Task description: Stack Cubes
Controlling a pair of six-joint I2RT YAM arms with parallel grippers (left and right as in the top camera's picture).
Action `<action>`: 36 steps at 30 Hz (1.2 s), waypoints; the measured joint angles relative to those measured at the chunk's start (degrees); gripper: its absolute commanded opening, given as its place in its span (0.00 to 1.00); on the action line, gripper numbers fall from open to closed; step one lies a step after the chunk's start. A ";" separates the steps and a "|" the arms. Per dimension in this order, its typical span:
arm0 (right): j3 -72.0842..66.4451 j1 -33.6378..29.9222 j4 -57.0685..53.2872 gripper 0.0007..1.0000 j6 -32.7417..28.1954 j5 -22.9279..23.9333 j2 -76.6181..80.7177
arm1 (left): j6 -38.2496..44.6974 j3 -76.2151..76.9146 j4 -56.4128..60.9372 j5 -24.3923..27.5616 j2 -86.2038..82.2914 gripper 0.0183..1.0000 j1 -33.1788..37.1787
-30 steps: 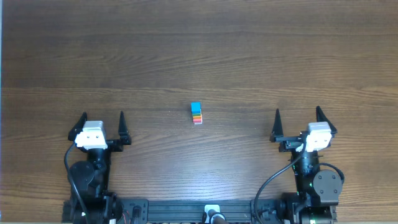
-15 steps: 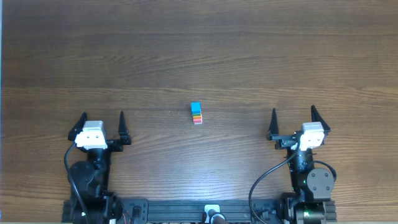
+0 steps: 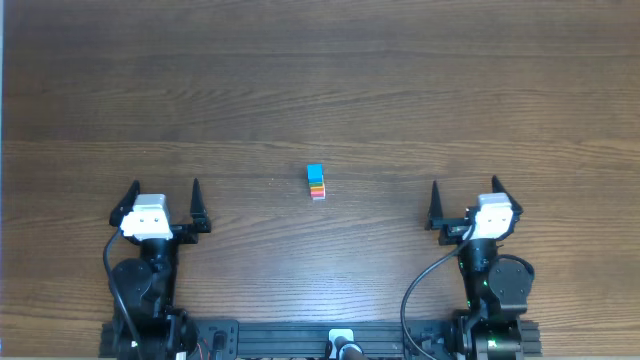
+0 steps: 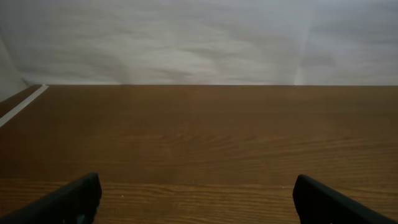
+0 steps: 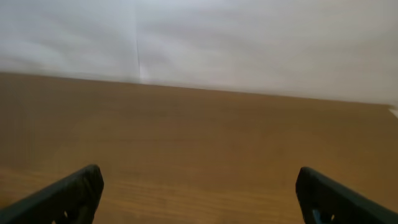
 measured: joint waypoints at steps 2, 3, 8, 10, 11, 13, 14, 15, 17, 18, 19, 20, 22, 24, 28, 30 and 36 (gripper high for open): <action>-0.15 0.00 -0.76 0.99 -0.02 0.02 0.04 | 0.00 0.00 0.02 0.00 0.00 1.00 0.00; -0.15 0.00 -0.79 0.99 -0.02 0.02 0.02 | -0.02 0.00 0.02 0.00 0.00 1.00 0.00; -0.15 0.00 -0.81 0.99 0.00 0.02 0.00 | -0.02 0.00 0.00 0.00 0.00 1.00 0.00; -0.15 0.00 -0.81 0.99 0.00 0.02 0.00 | 0.00 0.00 0.02 0.00 0.00 1.00 0.00; -0.15 0.00 -0.81 0.99 -0.02 0.02 0.00 | 0.00 0.00 0.00 0.00 0.00 1.00 0.00; -0.15 0.00 -0.81 0.99 0.02 0.02 0.00 | 0.00 0.00 0.02 0.00 0.00 1.00 0.00; -0.15 0.00 -0.81 0.99 -0.02 0.02 0.00 | 0.00 0.00 0.00 0.00 0.00 1.00 0.00; -0.15 0.00 -0.81 0.99 0.00 0.02 0.00 | -0.02 0.00 0.00 0.00 0.00 1.00 0.00; -0.15 0.00 -0.81 0.99 0.02 0.02 0.00 | 0.00 0.00 0.02 0.00 0.00 1.00 0.00; -0.15 0.00 -0.81 0.99 0.00 0.02 0.00 | -0.02 0.00 0.00 0.00 0.00 1.00 0.00; -0.15 0.00 -0.81 0.99 0.00 0.02 0.00 | -0.02 0.00 0.00 0.00 0.00 1.00 0.00; -0.15 0.00 -0.81 0.99 0.00 0.02 0.00 | 0.00 0.00 0.02 0.00 0.00 1.00 0.00; -0.15 0.00 -0.81 0.99 0.00 0.02 0.00 | 0.00 0.00 0.02 0.00 0.00 1.00 0.00; -0.15 0.00 -0.81 0.99 0.00 0.02 0.00 | -0.02 0.00 0.00 0.00 0.00 1.00 0.00; -0.15 0.00 -0.81 0.99 -0.02 0.02 0.00 | 0.00 0.00 0.00 0.00 0.00 1.00 0.00; -0.15 0.00 -0.81 0.99 -0.04 0.02 0.00 | 0.00 0.00 0.00 0.00 0.00 1.00 0.00; -0.15 0.00 -0.81 0.99 0.00 0.02 0.00 | 0.00 0.00 0.00 0.00 0.00 1.00 0.00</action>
